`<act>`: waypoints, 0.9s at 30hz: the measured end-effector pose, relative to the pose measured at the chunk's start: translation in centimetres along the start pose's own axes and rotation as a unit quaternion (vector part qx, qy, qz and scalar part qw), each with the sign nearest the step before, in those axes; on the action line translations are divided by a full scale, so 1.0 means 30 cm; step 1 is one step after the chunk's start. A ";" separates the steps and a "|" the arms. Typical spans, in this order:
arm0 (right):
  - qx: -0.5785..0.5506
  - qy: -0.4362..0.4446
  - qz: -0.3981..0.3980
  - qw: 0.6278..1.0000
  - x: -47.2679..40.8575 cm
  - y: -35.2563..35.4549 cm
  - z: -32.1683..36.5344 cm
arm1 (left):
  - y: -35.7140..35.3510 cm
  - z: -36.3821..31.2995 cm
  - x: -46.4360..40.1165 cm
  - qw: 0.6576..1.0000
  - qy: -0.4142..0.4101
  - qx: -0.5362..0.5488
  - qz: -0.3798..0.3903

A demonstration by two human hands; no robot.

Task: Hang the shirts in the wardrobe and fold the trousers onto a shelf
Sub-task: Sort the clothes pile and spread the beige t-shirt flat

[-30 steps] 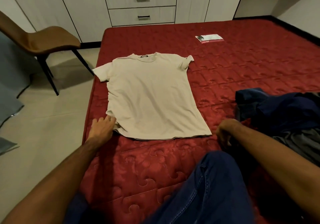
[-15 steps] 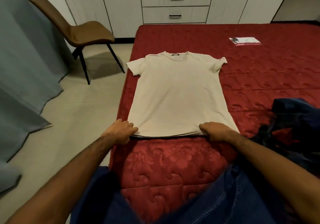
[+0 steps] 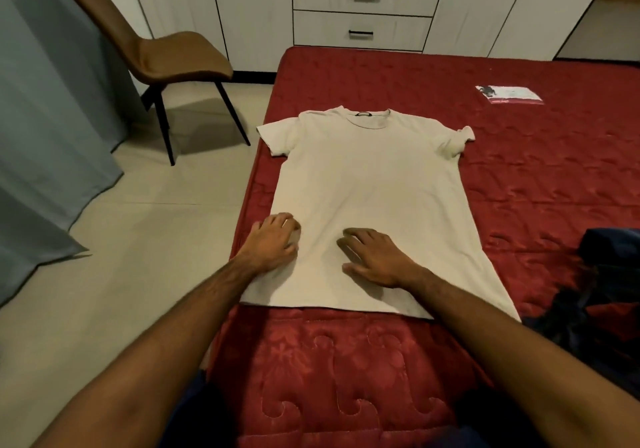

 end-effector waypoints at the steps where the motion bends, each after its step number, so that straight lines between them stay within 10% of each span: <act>1: -0.002 0.005 -0.022 1.000 -0.075 0.007 0.013 | -0.012 0.052 -0.039 0.999 0.034 0.027 -0.024; 8: -0.020 -0.066 -0.082 0.994 -0.615 -0.020 0.019 | -0.004 0.431 -0.419 0.956 0.175 0.201 -0.119; 15: -0.143 0.241 0.042 0.959 -0.673 -0.025 0.287 | 0.036 0.639 -0.791 0.888 0.281 0.346 -0.113; 22: -0.091 -0.037 0.011 0.995 -0.932 0.029 0.041 | 0.048 0.821 -0.833 0.793 0.398 0.415 -0.203; 27: -0.087 0.160 0.091 0.979 -0.907 0.025 0.148 | 0.107 0.839 -0.790 0.847 0.366 0.327 -0.202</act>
Point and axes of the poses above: each hand's wrist, its own x-axis away from the middle knuckle, its own y-axis out of the back of the hand, z = x × y, the point moved 6 cm from there along -x, towards the middle knuckle, and after that the axes turned 7 degrees about -y, right-handed, at the moved point
